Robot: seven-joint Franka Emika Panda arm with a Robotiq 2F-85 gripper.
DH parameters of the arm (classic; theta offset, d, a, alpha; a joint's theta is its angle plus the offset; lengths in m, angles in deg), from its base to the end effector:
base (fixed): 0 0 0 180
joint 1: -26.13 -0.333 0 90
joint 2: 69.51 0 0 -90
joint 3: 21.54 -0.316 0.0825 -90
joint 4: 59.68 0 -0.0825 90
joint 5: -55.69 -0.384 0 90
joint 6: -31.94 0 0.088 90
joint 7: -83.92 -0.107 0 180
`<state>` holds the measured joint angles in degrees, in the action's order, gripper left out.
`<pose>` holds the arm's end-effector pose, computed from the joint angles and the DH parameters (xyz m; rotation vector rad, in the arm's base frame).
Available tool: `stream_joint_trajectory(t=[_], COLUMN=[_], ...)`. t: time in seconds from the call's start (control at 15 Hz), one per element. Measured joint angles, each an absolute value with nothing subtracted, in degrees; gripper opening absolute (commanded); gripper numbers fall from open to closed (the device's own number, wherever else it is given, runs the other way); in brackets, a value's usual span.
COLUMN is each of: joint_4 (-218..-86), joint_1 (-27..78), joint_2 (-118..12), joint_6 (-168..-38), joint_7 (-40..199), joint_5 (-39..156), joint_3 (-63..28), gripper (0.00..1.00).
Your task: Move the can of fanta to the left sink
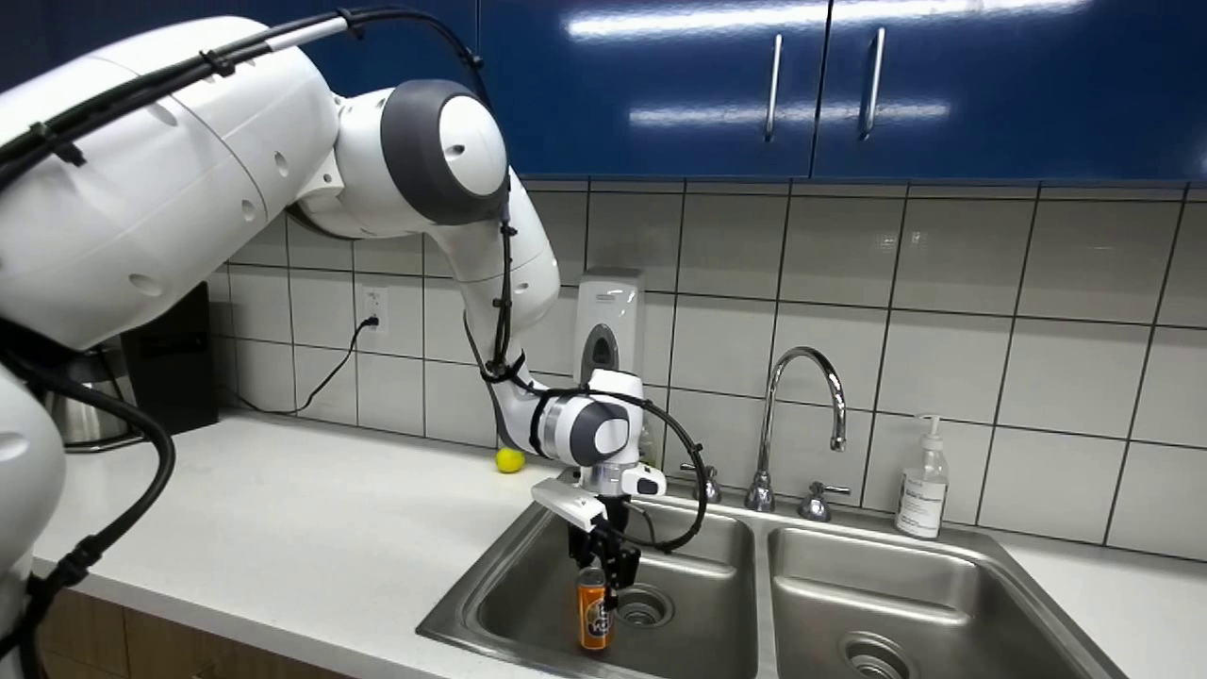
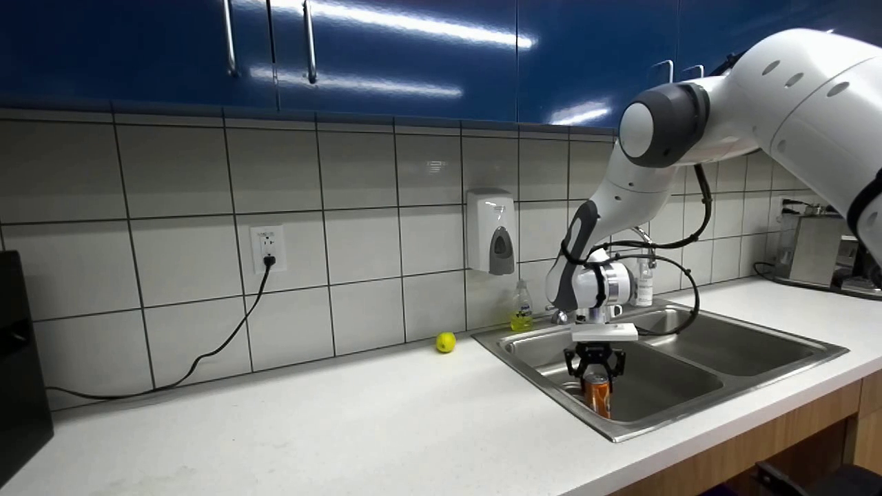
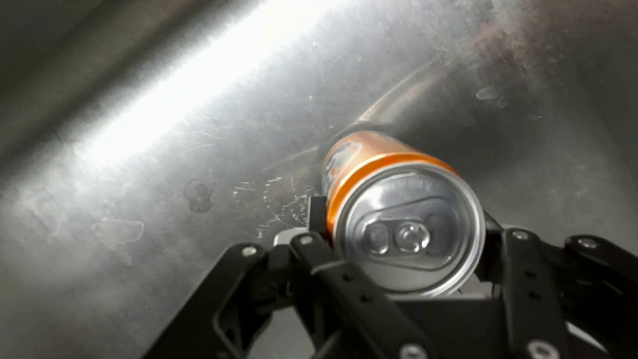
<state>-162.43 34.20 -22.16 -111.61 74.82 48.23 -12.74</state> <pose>0.6020 -0.1808 0.0837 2.9971 -0.7957 -0.1607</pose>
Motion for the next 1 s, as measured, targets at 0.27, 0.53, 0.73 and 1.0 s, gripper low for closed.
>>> stream_joint_trajectory(t=[0.27, 0.53, 0.73, 1.0], joint_4=[-161.4, -161.0, -160.8, -160.3], joint_1=[34.2, 34.2, 34.2, 34.2], joint_2=[-21.0, -20.8, -20.7, -20.7], joint_6=[-111.5, -111.3, -111.0, -110.9], joint_7=[74.8, 74.8, 74.8, 74.8], joint_5=[48.2, 48.2, 48.2, 48.2], joint_3=[-12.7, -12.7, -12.7, -12.7], gripper=[0.38, 0.88, 1.0, 1.0])
